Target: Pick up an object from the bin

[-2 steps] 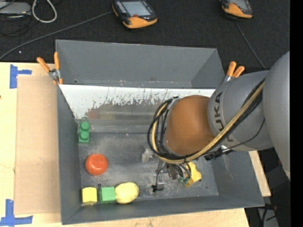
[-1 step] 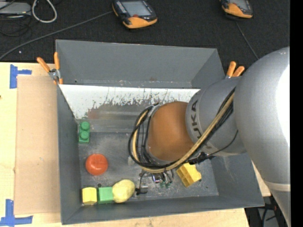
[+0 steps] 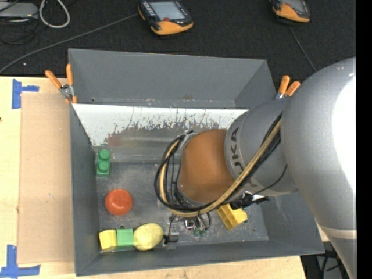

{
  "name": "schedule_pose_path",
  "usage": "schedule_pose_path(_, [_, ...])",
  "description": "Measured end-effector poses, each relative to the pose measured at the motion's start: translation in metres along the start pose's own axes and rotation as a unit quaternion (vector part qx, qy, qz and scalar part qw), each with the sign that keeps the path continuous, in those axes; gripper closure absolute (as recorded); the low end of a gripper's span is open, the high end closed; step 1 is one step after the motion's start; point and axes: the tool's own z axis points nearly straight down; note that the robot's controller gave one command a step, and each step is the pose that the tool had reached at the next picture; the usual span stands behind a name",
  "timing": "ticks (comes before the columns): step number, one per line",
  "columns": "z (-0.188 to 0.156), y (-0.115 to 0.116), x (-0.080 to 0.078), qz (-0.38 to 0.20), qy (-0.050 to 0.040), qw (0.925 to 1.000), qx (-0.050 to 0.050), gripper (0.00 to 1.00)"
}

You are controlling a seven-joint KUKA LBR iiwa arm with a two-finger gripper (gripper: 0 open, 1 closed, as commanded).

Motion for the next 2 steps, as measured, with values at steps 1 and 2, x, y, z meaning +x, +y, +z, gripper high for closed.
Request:
schedule_pose_path(1, [0.0043,0.0208,0.0054,-0.208,-0.0062,0.9782,0.0,0.0])
schedule_pose_path(2, [0.005,0.0306,0.0051,-0.26,-0.008,0.9656,0.0,0.0])
